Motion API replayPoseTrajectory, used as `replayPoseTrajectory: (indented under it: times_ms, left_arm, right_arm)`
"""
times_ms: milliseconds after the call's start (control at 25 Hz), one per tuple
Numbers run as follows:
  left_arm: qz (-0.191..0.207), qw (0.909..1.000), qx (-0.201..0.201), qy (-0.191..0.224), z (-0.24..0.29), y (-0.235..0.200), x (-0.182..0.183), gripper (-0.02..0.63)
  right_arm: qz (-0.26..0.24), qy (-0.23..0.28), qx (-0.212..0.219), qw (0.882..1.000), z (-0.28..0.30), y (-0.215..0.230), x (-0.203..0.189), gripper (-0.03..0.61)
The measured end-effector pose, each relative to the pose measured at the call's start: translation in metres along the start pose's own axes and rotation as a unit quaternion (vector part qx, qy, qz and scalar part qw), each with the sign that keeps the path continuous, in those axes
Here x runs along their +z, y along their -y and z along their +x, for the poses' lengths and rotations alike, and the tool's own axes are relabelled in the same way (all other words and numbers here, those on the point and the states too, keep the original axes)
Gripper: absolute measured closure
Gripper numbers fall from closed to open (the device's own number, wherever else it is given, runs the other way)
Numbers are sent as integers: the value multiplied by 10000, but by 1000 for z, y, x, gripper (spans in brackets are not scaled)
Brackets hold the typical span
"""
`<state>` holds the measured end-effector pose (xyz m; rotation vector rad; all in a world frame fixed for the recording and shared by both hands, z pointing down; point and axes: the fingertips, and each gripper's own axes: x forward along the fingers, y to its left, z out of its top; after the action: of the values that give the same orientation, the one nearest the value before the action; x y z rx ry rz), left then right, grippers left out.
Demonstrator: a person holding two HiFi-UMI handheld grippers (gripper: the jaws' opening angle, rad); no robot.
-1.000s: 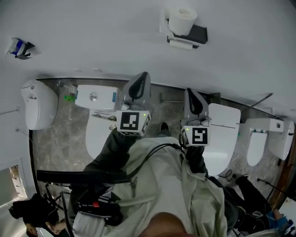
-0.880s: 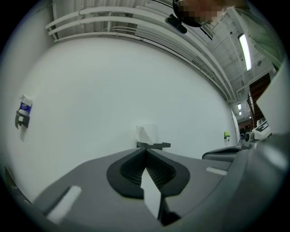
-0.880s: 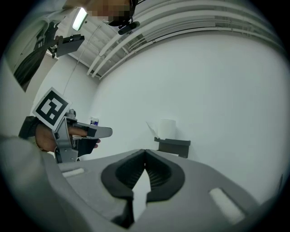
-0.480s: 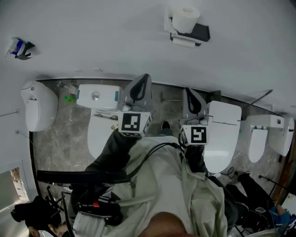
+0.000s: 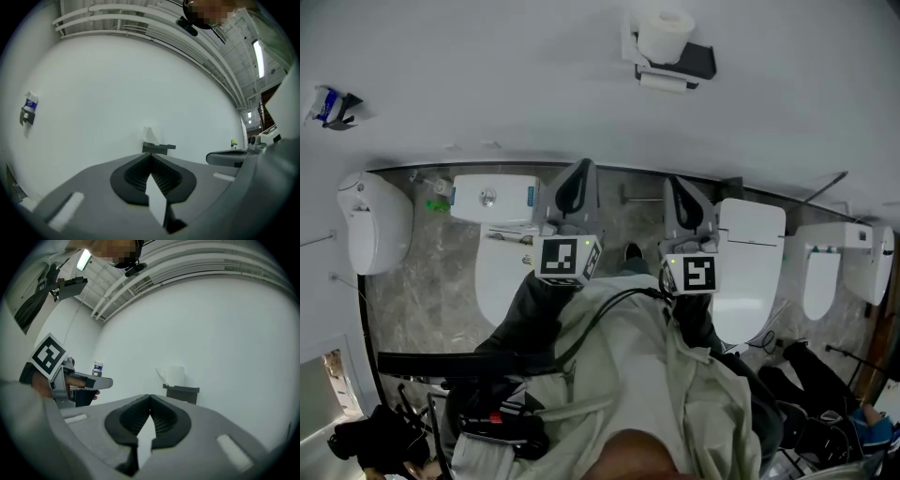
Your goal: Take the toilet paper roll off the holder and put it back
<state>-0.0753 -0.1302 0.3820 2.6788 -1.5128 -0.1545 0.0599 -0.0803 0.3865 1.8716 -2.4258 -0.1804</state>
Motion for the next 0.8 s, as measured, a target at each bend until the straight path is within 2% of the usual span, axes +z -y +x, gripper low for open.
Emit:
replayPoseTrajectory:
  times_ms: [640,800]
  left_arm:
    - [68,9993,131,-342,-5,0,-24,607]
    - [93,9991,145,-382,-5,1,-26,607]
  right_arm:
    - [-240,-37,84,9997,-3,-4,0,578]
    - [-135,-42,79,9999,-3,-4,0,578]
